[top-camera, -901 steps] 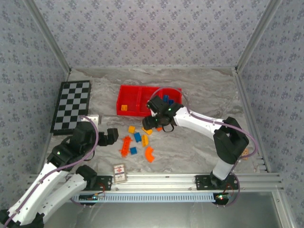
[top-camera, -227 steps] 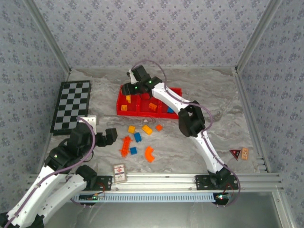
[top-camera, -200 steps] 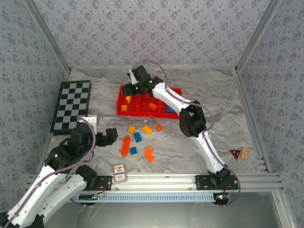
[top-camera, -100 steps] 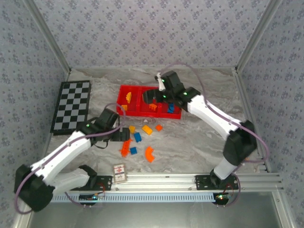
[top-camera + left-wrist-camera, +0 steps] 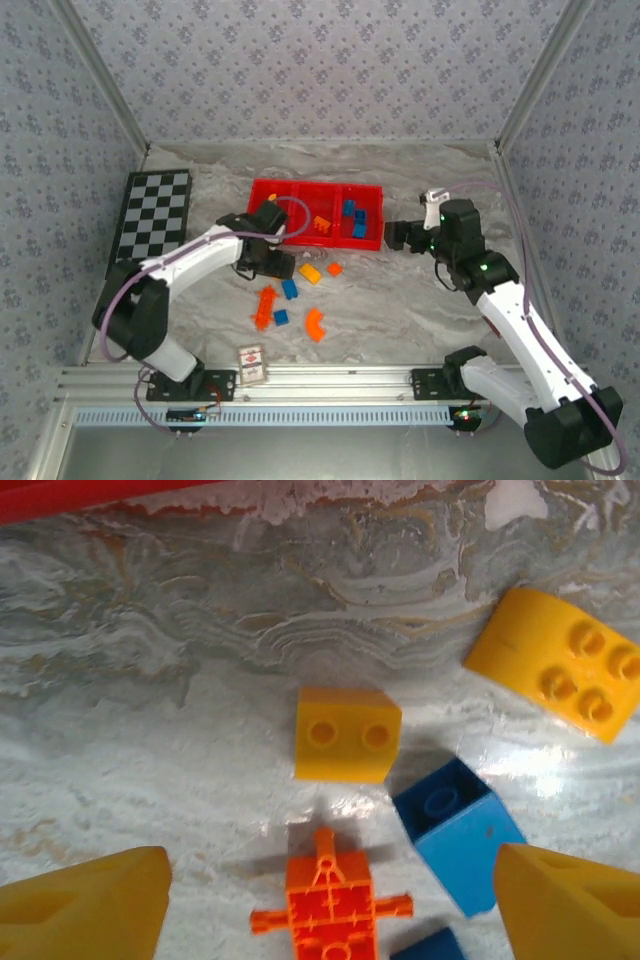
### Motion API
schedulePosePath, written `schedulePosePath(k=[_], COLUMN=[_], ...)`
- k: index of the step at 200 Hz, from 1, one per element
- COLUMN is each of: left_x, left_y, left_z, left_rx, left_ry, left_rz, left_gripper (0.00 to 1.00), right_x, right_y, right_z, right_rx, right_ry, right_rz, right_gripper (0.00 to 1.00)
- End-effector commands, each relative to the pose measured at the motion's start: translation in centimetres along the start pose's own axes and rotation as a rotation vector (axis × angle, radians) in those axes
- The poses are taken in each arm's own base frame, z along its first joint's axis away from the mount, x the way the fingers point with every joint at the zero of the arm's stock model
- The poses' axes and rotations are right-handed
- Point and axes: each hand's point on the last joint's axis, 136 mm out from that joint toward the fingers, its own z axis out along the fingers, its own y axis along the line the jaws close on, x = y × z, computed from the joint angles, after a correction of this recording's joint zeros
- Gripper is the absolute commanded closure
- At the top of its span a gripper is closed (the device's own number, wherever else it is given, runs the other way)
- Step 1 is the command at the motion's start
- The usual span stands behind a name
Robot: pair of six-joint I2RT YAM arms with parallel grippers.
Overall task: Sort the legos into containers by color
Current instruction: Pick up the lego from the center of the table.
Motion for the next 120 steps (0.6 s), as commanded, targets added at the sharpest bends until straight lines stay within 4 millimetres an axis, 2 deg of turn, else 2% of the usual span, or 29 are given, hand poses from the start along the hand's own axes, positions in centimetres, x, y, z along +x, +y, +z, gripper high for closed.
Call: schedulePosePath(k=[1,26,68,120], left_x=[-1.4,-2.0,-1.9,-1.4], left_y=[-1.4,-1.5,-1.2,0.3], left_z=[0.2,1.1,2.9,4.6], left_rx=[0.038,0.033,0.025,0.055], left_ry=[0.002,0.007,0.034,0.083], left_rz=[0.062,0.093,0.111,0.047], left_gripper=[0.22,0.25,0.27,0.40], right_x=[-0.2,-0.2,-0.5,-0.6], right_y=[-0.3,-0.5,-1.3,-2.2], right_z=[0.1,0.1,0.1,0.0], right_rx=[-0.013,-0.017,0.009,0.039], right_ry=[-0.018,-0.013,-0.025,-0.032], right_rz=[0.029,0.033,0.048,0.063], right_gripper=[0.00,0.00,0.00,0.00])
